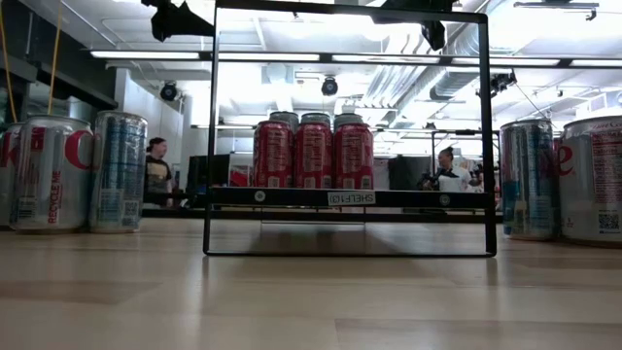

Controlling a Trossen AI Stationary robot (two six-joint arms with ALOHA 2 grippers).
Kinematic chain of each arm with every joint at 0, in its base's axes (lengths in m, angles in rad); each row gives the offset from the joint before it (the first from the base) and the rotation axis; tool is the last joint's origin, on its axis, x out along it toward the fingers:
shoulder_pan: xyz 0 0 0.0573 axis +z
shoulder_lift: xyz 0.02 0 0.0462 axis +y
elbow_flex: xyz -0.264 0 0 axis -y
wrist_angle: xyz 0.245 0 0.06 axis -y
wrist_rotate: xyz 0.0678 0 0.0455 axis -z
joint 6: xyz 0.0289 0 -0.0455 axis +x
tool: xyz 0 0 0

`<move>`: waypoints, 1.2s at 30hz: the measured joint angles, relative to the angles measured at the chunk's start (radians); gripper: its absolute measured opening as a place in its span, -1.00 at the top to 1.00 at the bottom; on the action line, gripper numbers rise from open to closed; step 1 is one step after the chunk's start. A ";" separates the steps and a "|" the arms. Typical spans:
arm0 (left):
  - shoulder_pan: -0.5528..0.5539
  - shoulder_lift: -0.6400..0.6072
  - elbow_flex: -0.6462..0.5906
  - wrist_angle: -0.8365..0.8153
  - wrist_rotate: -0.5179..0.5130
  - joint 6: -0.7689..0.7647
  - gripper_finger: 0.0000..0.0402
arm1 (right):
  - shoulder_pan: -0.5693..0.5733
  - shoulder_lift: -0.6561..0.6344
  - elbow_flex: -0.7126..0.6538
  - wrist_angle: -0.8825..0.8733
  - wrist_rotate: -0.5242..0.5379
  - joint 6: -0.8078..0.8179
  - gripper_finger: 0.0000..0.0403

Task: Place canned beverage on shelf
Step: Put the top left blue soda can on the shelf

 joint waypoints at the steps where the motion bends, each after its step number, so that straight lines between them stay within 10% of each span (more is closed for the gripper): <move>1: 0.000 0.000 0.000 0.000 0.000 0.000 -0.62 | 0.000 0.000 0.000 0.000 0.000 0.000 1.00; 29: 0.006 0.001 0.000 -0.012 0.028 -0.055 -0.62 | 0.000 0.000 0.000 0.000 0.048 -0.026 1.00; 36: 0.062 0.073 0.090 -0.385 0.059 -0.182 -0.62 | 0.000 0.003 0.000 -0.008 0.048 -0.027 1.00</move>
